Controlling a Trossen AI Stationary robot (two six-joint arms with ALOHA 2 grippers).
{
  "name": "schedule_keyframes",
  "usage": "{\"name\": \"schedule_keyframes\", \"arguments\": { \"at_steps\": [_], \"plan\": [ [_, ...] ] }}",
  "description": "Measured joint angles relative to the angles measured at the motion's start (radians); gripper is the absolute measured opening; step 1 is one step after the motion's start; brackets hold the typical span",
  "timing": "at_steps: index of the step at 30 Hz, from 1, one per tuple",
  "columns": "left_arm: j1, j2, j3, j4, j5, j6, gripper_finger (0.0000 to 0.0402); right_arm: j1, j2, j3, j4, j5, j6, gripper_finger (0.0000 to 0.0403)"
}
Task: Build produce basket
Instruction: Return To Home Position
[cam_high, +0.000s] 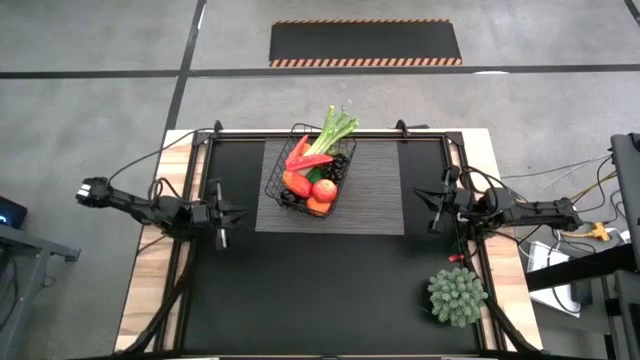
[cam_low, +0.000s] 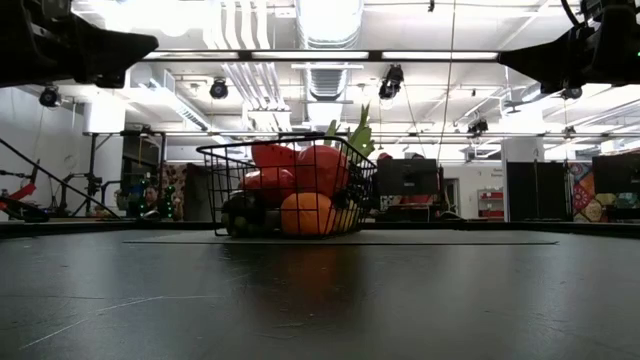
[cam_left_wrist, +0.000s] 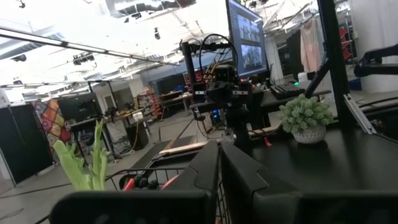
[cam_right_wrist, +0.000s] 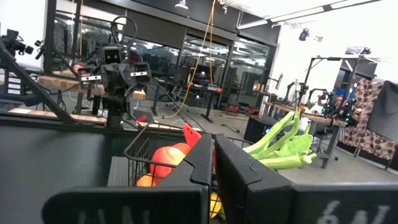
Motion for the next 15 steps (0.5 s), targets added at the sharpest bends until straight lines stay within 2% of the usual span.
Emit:
{"name": "schedule_keyframes", "arguments": {
  "at_steps": [15],
  "plan": [
    [0.000,0.026,0.000,-0.001,0.000,0.000,0.0002,0.000,0.000,0.000,0.000,0.000,0.000,0.0009]
  ]
}}
